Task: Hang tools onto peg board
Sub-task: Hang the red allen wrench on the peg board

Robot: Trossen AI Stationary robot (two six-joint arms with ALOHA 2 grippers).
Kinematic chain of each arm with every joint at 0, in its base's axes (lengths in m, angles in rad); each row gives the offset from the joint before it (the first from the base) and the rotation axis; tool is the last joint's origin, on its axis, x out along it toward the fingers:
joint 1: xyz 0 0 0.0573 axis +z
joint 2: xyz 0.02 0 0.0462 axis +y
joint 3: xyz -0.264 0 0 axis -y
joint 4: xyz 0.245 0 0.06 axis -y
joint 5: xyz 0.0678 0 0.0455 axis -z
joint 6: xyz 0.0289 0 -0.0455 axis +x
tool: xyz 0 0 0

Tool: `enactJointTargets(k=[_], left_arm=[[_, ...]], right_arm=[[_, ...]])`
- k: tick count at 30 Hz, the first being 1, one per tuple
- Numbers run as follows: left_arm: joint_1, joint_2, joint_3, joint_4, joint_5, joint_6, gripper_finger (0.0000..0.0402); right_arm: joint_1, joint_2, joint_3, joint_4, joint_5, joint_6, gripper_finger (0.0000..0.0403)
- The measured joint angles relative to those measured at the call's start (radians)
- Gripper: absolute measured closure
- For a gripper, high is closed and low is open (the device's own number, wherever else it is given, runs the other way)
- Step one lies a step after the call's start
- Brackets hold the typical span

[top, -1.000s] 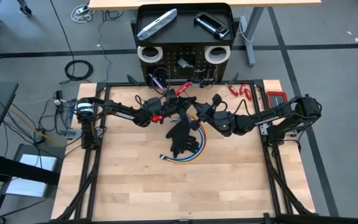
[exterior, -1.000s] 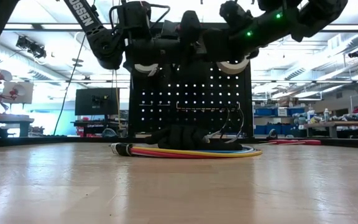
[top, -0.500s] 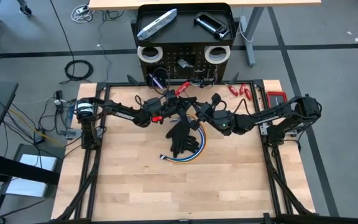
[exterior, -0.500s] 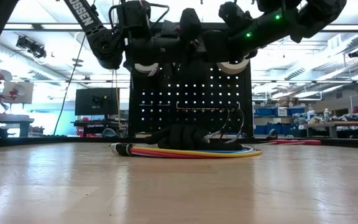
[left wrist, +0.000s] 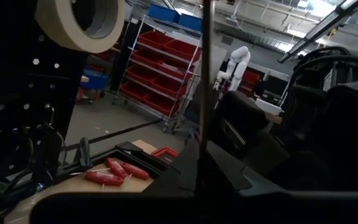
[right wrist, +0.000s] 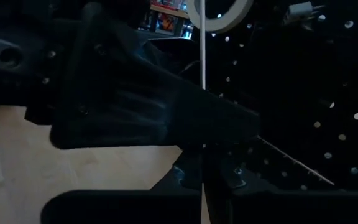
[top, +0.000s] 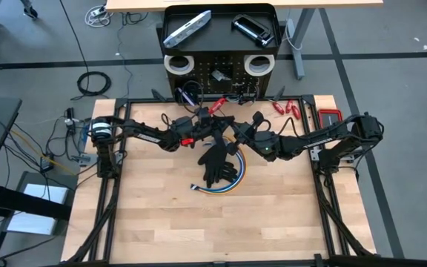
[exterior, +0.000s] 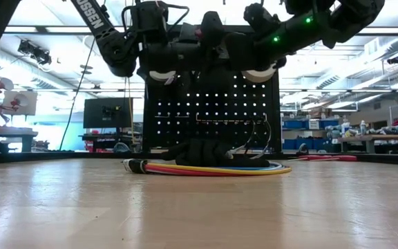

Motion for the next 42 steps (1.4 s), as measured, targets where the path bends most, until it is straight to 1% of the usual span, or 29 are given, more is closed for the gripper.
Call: enactJointTargets(k=[4,7,10,13,15,17,20,23,25,29,33,37,42], left_arm=[[0.009,-0.023,-0.041,-0.007,0.052,0.017,0.0343],[0.011,-0.079,-0.118,-0.045,0.047,0.016,0.0316],[0.011,-0.159,-0.231,-0.097,0.008,0.019,0.0294],[0.010,-0.215,-0.348,-0.095,-0.041,0.043,0.0284],[0.008,-0.225,-0.406,-0.058,-0.078,0.044,0.0283],[0.007,-0.227,-0.453,-0.006,-0.103,0.044,0.0283],[0.002,-0.229,-0.485,0.021,-0.120,0.047,0.0282],[-0.008,-0.228,-0.503,0.020,-0.121,0.084,0.0282],[-0.015,-0.228,-0.509,0.019,-0.121,0.113,0.0282],[-0.036,-0.228,-0.514,-0.044,-0.124,0.127,0.0282],[-0.062,-0.228,-0.513,-0.117,-0.127,0.135,0.0282],[-0.091,-0.228,-0.513,-0.140,-0.140,0.150,0.0282],[-0.101,-0.228,-0.513,-0.144,-0.144,0.152,0.0282]], right_arm=[[0.001,0.000,0.000,-0.020,0.010,0.058,0.0394],[-0.002,0.000,0.002,-0.072,0.037,0.123,0.0394],[-0.014,0.000,0.002,-0.156,0.055,0.224,0.0394],[-0.051,0.027,0.002,-0.203,0.072,0.335,0.0394],[-0.082,0.073,0.015,-0.231,0.076,0.410,0.0394],[-0.108,0.128,0.055,-0.287,0.072,0.483,0.0394],[-0.131,0.215,0.144,-0.391,0.048,0.552,0.0394],[-0.141,0.283,0.212,-0.465,0.027,0.643,0.0394],[-0.153,0.304,0.249,-0.506,0.006,0.712,0.0394],[-0.200,0.317,0.287,-0.610,-0.007,0.853,0.0394],[-0.255,0.316,0.290,-0.604,-0.029,0.917,0.0394],[-0.305,0.316,0.291,-0.517,-0.079,0.903,0.0394],[-0.365,0.316,0.291,-0.494,-0.117,0.899,0.0394]])
